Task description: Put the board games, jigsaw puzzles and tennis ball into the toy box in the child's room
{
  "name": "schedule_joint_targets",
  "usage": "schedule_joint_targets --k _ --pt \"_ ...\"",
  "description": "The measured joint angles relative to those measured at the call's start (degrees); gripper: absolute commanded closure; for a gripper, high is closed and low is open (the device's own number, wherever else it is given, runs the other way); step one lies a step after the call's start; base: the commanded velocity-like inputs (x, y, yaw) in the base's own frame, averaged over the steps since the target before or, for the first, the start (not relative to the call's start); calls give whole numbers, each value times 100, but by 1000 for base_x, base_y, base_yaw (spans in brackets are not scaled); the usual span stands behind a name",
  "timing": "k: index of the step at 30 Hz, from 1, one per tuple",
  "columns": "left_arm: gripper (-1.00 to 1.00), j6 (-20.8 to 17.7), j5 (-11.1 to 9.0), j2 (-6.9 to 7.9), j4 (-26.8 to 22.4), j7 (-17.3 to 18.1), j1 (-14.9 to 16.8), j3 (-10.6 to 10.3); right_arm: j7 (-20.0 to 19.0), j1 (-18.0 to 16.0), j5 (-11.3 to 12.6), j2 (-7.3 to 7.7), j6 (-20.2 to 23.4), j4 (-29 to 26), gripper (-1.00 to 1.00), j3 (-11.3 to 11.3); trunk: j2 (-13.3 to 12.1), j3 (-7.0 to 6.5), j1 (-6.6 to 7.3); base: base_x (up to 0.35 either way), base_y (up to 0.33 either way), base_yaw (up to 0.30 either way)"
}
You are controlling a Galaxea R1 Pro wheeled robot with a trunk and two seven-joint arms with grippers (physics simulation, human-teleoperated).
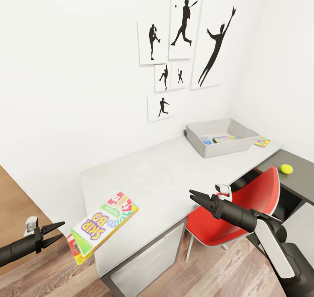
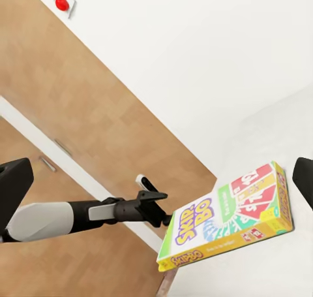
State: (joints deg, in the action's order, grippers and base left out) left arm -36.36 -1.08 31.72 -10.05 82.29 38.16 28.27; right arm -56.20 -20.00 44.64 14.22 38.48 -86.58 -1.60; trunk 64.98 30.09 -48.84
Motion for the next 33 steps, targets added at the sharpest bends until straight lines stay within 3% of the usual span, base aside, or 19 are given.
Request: schedule_joint_targets --k 33 --pt "-100 -145 -5 -76 -6 10 4 5 -6 0 1 -63 8 42 -100 -1 82 37 -46 -24 -24 0"
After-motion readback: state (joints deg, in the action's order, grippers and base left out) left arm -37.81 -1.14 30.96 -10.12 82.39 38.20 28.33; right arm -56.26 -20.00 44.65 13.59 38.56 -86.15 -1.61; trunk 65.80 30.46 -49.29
